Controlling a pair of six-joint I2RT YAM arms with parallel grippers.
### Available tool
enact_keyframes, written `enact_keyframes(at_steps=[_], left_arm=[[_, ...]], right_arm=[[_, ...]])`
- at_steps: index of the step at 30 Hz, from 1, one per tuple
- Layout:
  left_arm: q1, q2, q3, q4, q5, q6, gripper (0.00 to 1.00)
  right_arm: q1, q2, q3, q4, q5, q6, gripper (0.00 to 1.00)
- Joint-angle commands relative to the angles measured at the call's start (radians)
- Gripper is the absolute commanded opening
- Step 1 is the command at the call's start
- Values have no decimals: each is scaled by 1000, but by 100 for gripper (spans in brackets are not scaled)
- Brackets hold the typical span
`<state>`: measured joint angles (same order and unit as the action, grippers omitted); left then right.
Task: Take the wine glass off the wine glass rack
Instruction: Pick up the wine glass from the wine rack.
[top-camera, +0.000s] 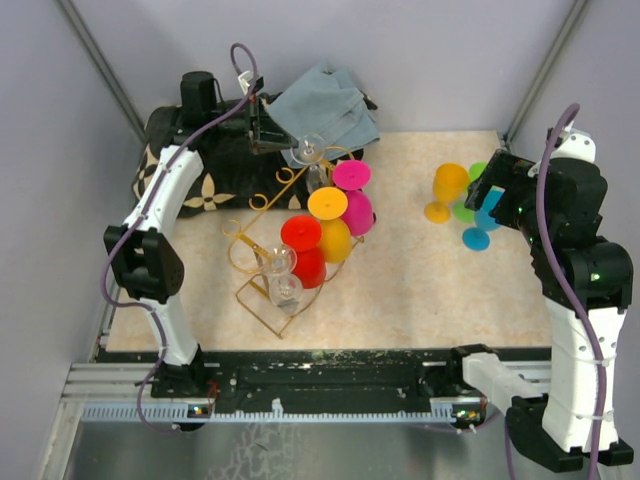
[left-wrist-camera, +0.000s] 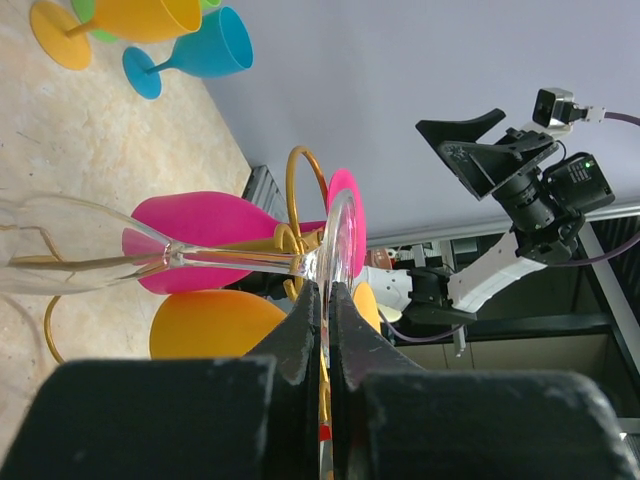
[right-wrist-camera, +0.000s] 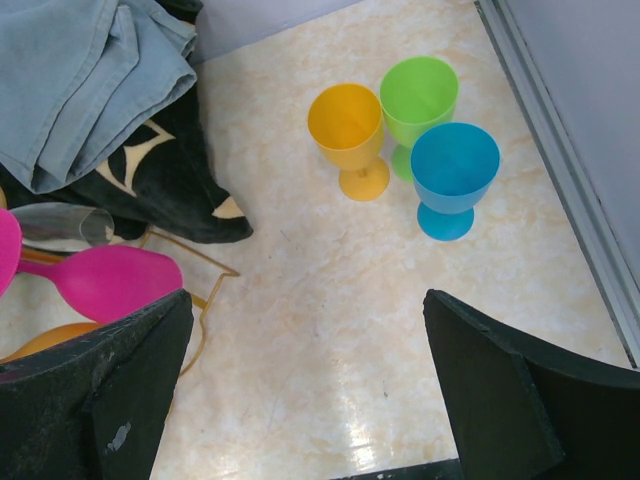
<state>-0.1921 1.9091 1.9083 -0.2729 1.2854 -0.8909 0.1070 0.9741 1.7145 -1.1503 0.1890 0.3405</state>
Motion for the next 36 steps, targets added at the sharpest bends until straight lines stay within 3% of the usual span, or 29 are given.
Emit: enact_keyframes(at_steps=[1, 36], left_arm=[[12, -48, 13, 4, 6, -6, 0], [66, -7, 56, 55, 0, -39, 0]], right_arm=[[-6, -11, -6, 41, -3, -14, 98], [-6, -15, -44, 61, -28, -16, 98]])
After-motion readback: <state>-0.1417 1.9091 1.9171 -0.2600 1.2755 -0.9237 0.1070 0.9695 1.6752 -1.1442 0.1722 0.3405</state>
